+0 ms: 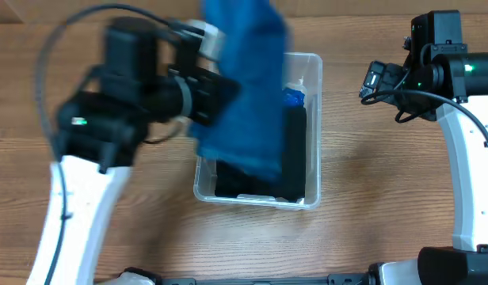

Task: Pack container
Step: 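Lay the blue denim on top of the bin contents and release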

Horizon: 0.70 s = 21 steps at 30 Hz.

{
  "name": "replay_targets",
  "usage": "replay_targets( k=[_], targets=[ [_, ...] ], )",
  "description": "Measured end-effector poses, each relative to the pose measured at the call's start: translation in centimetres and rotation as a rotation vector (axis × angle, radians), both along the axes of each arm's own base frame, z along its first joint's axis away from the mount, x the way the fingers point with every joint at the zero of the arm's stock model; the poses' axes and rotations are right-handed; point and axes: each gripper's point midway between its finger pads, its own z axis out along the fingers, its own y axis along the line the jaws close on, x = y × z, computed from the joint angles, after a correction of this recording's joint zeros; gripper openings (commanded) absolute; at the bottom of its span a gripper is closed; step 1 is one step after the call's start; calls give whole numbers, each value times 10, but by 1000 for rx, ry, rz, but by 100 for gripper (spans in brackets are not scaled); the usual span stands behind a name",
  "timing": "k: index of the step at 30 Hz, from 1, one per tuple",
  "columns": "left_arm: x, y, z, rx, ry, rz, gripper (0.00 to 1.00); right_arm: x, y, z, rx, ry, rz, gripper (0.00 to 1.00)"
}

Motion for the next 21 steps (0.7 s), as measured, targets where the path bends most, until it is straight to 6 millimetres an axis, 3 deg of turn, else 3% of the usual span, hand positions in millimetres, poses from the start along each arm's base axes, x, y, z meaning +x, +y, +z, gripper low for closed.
replay_targets(
  k=[3, 4, 6, 8, 9, 14, 15, 16, 17, 19, 21],
  targets=[
    [-19, -50, -23, 59, 40, -108, 4, -1, 0, 0, 0, 3, 0, 100],
    [-18, -70, -44, 97, 78, -136, 4, -1, 0, 0, 0, 3, 0, 100],
    [-8, -84, -74, 142, 143, -130, 4, -1, 0, -1, 0, 4, 0, 100],
    [12, -102, -121, 200, 221, -119, 4, -1, 0, -1, 0, 4, 0, 100],
    [15, -106, -132, 209, 240, -118, 4, -1, 0, 0, 0, 3, -1, 100],
    [20, -109, -137, 216, 238, -109, 4, -2, 0, -1, 0, 11, 0, 100],
    [21, -104, -139, 237, 239, -86, 18, -2, 0, -1, 0, 11, 0, 100],
    [23, -96, -143, 275, 250, -44, 77, -2, 0, -1, 0, 11, 0, 100],
    [23, -81, -150, 332, 275, 14, 100, -2, 0, -1, 0, 11, 0, 100],
    [18, -41, -165, 470, 347, 118, 100, -2, 0, -1, 0, 12, 0, 100],
    [12, 11, -177, 625, 429, 294, 100, -3, 0, -1, 0, 13, 0, 100]
  ],
)
